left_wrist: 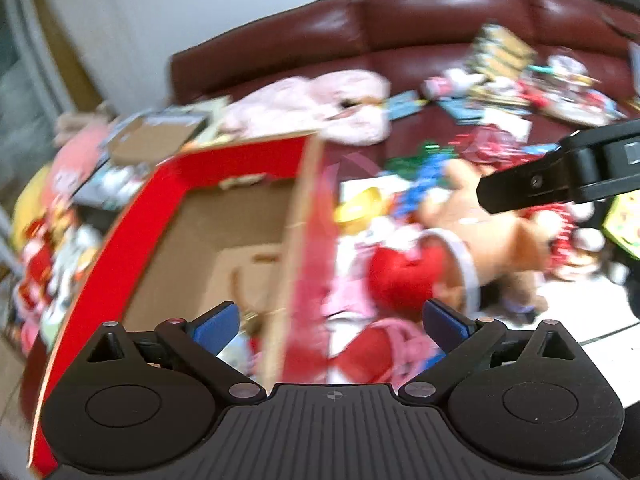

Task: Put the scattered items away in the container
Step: 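Move the right tool back over the pile of toys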

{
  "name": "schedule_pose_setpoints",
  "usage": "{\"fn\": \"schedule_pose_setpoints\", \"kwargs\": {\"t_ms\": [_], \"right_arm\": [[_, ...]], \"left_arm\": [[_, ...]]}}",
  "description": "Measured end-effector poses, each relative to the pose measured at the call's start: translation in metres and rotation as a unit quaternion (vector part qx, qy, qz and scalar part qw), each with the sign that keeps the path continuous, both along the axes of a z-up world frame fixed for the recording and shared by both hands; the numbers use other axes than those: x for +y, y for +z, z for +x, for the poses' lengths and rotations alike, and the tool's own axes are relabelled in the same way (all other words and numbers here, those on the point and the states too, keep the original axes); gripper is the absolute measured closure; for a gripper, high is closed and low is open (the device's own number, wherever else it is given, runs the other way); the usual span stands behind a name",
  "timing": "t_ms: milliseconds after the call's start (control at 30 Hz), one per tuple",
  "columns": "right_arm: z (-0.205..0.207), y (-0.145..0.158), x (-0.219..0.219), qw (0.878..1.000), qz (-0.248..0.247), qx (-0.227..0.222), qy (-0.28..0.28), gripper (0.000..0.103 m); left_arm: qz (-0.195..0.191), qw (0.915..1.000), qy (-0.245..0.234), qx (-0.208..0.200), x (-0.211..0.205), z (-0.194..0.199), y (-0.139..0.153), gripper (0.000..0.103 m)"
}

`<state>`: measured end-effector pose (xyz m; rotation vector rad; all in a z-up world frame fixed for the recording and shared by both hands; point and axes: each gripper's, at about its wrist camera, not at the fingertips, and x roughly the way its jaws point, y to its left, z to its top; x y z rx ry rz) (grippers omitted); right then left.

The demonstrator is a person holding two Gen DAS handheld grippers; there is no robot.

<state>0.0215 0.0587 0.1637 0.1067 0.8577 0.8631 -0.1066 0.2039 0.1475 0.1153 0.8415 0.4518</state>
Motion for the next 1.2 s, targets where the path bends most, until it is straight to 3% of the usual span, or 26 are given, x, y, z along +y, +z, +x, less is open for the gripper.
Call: {"fn": "schedule_pose_setpoints", "kwargs": {"t_ms": [200,333,567,667,1000,1200], "right_arm": [[0.023,-0.037,-0.089,0.99,-0.017,0.075,-0.122,0.006],[0.026,-0.056,-0.145,0.979,-0.02,0.087,-0.185,0.006],[0.033,-0.095,-0.225,0.947,-0.025,0.13,-0.293,0.006],[0.033,-0.103,-0.242,0.941,-0.02,0.138,-0.307,0.006],[0.051,-0.103,-0.249,0.944,-0.017,0.12,-0.307,0.006],[0.068,-0.105,-0.258,0.942,0.013,0.134,-0.308,0.006]], "left_arm": [[-0.017,0.9953,-0.094,0.017,-0.061,0.044,-0.031,0.0],[-0.034,0.989,-0.142,0.021,-0.094,0.064,-0.046,0.0],[-0.041,0.974,-0.221,0.029,-0.147,0.096,-0.072,0.0],[-0.029,0.9679,-0.247,0.036,-0.166,0.112,-0.083,0.0],[-0.036,0.9564,-0.285,0.052,-0.194,0.147,-0.096,0.0],[-0.027,0.9472,-0.315,0.052,-0.213,0.166,-0.101,0.0]]}}
